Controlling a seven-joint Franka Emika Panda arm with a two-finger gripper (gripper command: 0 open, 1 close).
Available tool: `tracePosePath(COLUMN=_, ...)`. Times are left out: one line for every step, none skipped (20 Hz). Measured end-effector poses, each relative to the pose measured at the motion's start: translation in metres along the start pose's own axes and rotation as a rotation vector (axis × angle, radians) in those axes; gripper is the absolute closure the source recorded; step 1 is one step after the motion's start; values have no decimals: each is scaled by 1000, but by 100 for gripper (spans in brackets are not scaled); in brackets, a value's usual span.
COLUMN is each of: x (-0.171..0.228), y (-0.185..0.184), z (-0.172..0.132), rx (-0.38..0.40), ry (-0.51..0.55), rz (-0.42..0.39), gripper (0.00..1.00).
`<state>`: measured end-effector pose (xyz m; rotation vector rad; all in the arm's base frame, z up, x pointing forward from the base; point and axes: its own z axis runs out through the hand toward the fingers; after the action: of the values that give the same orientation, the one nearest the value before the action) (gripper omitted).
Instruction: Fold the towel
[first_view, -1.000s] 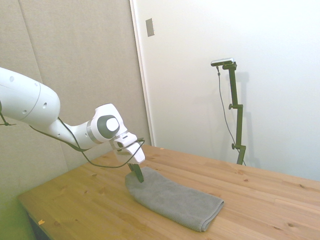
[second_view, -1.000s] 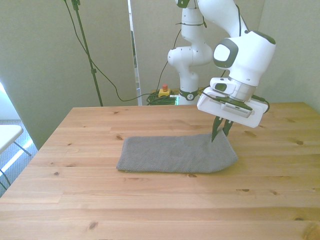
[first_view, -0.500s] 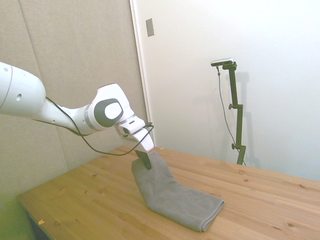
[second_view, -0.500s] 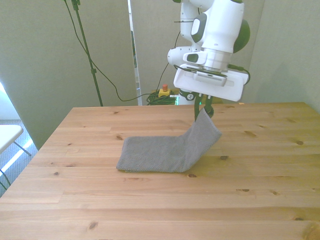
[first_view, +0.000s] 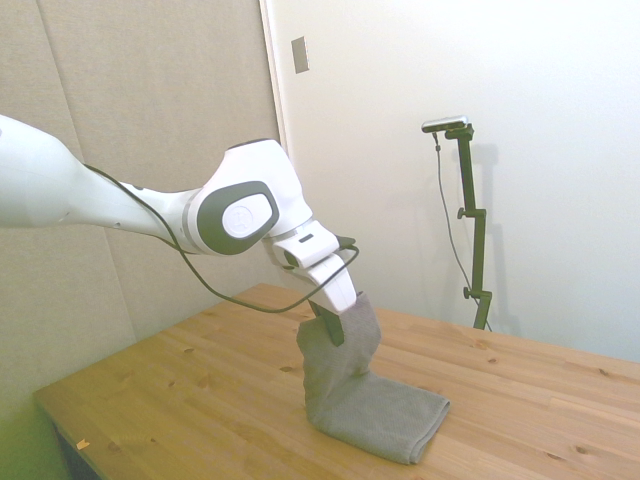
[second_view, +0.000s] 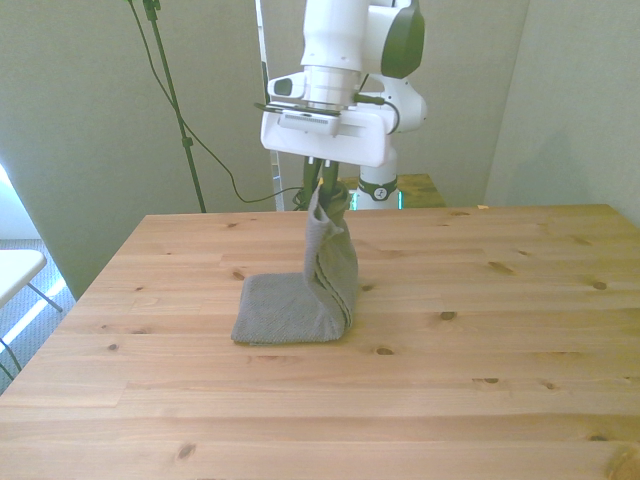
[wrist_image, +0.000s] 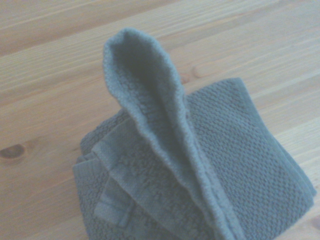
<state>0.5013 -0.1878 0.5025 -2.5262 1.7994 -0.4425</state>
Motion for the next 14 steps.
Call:
tracePosePath(x=7, y=6, z=1, rx=4, ry=-8, rz=7, gripper=100)
tracePosePath(x=14, y=11, z=1, rx=12, ry=-17, rz=13, gripper=100)
tracePosePath(x=20, y=15, z=2, rx=26, ry=-29, rz=13, gripper=100)
tracePosePath(x=26, y=17, z=4, rx=46, ry=-45, rz=5, gripper=100)
tracePosePath(x=31, y=18, z=7, rx=66, ry=-63, rz=-7, gripper=100)
tracePosePath(x=36, y=18, z=12, rx=83, ry=-82, rz=-23, gripper=100)
tracePosePath(x=41, y=17, z=17, rx=93, ry=-96, rz=-34, gripper=100)
tracePosePath(x=48, y=16, z=22, rx=100, ry=-104, rz=-44, gripper=100)
tracePosePath(x=54, y=16, z=26, rx=105, ry=-110, rz=-49, gripper=100)
tracePosePath(x=61, y=16, z=31, rx=107, ry=-112, rz=-51, gripper=100)
tracePosePath(x=69, y=17, z=35, rx=106, ry=-111, rz=-46, gripper=100)
tracePosePath(x=75, y=19, z=39, rx=106, ry=-114, rz=-41, gripper=0)
tracePosePath(x=81, y=20, z=43, rx=103, ry=-116, rz=-38, gripper=0)
tracePosePath(x=86, y=22, z=48, rx=98, ry=-118, rz=-32, gripper=0)
